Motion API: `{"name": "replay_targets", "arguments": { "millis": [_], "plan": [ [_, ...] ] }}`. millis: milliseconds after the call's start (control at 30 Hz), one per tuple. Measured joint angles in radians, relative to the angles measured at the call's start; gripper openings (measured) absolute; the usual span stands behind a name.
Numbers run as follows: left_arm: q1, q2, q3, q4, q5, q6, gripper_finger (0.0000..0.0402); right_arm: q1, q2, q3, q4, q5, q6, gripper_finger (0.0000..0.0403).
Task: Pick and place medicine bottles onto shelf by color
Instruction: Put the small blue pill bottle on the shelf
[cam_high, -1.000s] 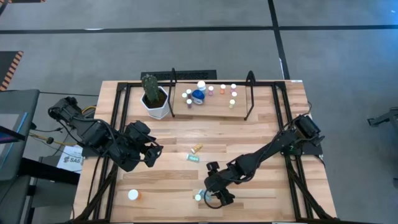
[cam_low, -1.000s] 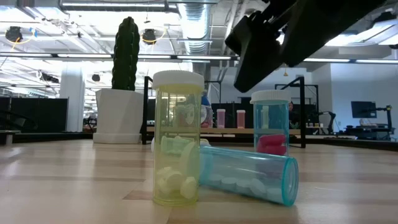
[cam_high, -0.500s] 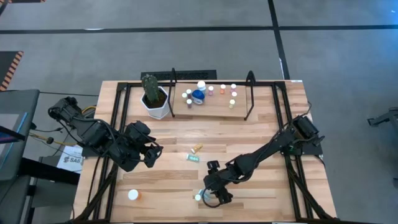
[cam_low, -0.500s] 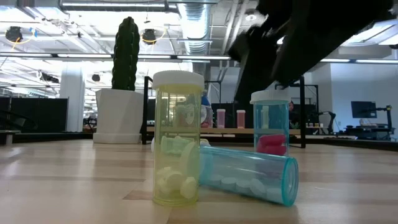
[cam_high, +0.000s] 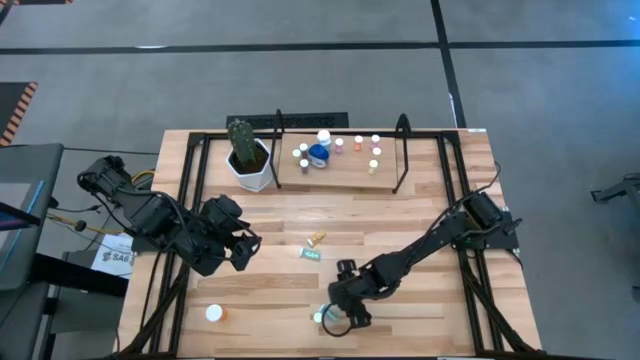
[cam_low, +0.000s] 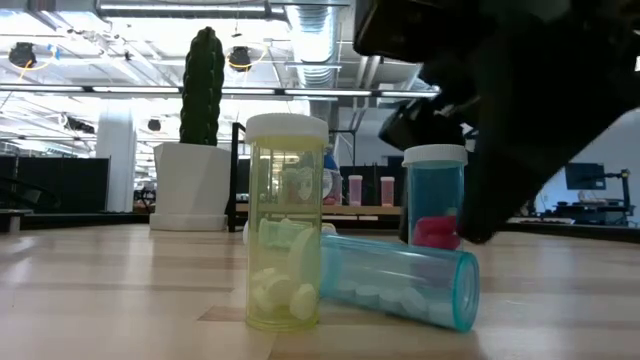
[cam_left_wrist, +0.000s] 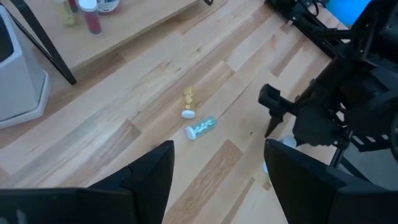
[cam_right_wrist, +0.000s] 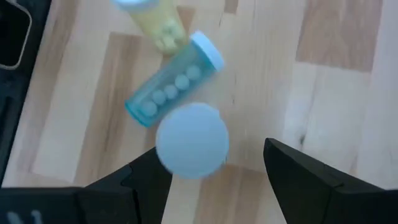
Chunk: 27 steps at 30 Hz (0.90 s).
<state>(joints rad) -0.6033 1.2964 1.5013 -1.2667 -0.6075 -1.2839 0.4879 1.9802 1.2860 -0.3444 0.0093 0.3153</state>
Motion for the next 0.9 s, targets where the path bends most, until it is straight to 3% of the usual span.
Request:
{"name": "replay_targets", "arguments": {
  "millis": [900],
  "plan": [
    [0.0,0.0,0.0,0.0,-0.001,0.008,0.0235,-0.002,-0.004,0.039,-0.015,-0.01,0.026,0.013]
  ]
}}
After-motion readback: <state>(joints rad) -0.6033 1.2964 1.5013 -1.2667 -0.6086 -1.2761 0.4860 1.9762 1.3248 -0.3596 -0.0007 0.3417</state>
